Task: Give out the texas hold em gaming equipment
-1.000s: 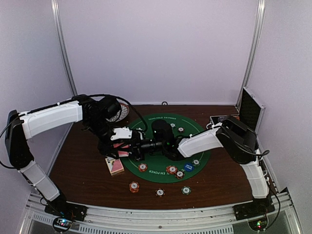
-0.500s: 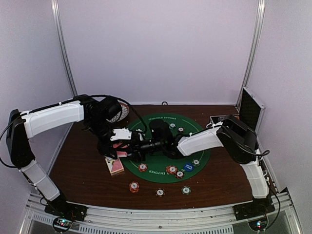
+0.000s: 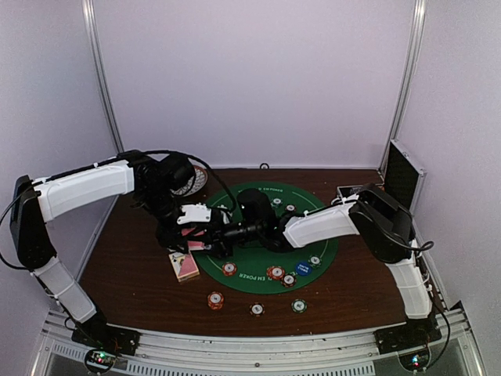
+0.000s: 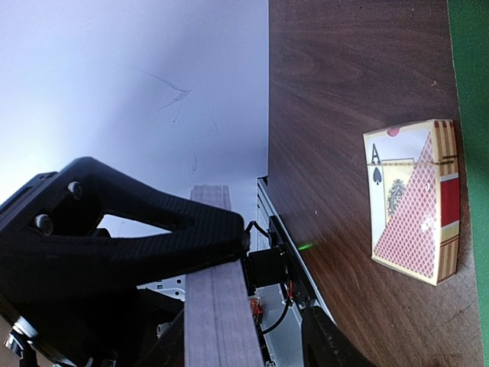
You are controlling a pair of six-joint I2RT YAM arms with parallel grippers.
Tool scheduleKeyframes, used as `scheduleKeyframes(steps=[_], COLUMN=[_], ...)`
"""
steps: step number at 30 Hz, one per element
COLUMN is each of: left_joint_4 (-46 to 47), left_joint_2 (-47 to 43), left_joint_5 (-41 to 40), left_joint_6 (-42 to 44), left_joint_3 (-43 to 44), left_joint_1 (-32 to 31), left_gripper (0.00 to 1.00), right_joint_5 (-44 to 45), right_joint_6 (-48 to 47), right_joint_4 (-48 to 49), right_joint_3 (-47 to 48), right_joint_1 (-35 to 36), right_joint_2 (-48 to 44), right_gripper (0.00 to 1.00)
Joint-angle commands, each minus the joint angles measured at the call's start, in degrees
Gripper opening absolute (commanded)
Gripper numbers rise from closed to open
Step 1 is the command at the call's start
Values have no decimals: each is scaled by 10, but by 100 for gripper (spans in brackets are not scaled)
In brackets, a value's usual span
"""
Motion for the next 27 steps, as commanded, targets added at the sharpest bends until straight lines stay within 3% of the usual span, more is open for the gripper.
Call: scheduleKeyframes(steps=[1, 27], left_joint_4=[-4, -7], left_joint_2=[-5, -12], left_joint_5=[-6, -18], left_joint_6=[0, -1], left_joint_3=[9, 4], left_joint_1=[2, 2], left_gripper=[14, 8], right_joint_5=[14, 13], right_joint_6=[-11, -51], right_joint_4=[7, -31], right_joint_3=[6, -30], right_joint_1=[2, -9], right_joint_2=[-27, -82], right_gripper=[47, 43])
